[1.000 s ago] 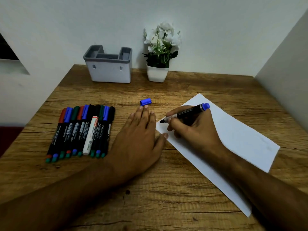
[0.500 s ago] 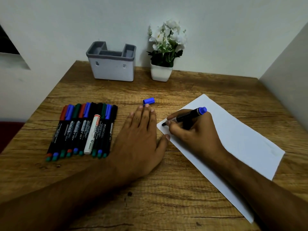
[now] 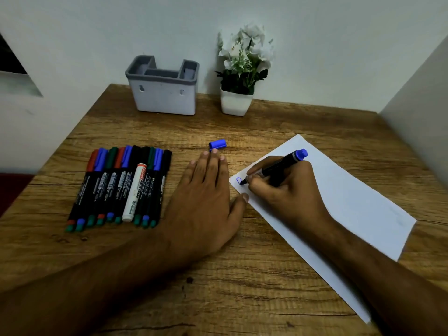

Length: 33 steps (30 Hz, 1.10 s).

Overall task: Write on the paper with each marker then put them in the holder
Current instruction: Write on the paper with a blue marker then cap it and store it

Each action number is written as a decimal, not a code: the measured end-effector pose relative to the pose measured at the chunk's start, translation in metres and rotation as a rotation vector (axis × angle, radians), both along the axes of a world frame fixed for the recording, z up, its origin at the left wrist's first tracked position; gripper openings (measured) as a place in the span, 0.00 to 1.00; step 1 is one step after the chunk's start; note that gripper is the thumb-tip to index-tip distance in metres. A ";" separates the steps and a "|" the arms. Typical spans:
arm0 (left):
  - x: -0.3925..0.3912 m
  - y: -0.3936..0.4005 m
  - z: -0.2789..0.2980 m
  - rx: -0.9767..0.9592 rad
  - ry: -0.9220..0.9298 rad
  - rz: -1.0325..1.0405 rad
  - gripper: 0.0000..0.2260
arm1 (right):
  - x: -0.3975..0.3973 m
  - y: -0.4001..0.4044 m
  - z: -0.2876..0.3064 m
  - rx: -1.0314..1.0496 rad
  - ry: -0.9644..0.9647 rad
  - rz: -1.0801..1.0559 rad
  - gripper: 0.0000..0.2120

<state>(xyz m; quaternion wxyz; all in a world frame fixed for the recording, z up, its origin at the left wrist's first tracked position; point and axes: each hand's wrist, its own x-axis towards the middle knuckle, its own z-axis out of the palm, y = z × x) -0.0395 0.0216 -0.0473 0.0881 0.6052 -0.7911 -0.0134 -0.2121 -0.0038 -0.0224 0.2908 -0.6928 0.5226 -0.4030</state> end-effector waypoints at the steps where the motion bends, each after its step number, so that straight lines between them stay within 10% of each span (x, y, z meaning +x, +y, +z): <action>1: 0.000 0.000 0.000 0.005 -0.002 0.000 0.38 | 0.001 0.000 0.000 0.001 0.000 -0.012 0.04; 33: 0.000 0.000 -0.002 -0.024 0.010 -0.007 0.37 | 0.000 -0.004 -0.002 0.023 0.007 -0.162 0.03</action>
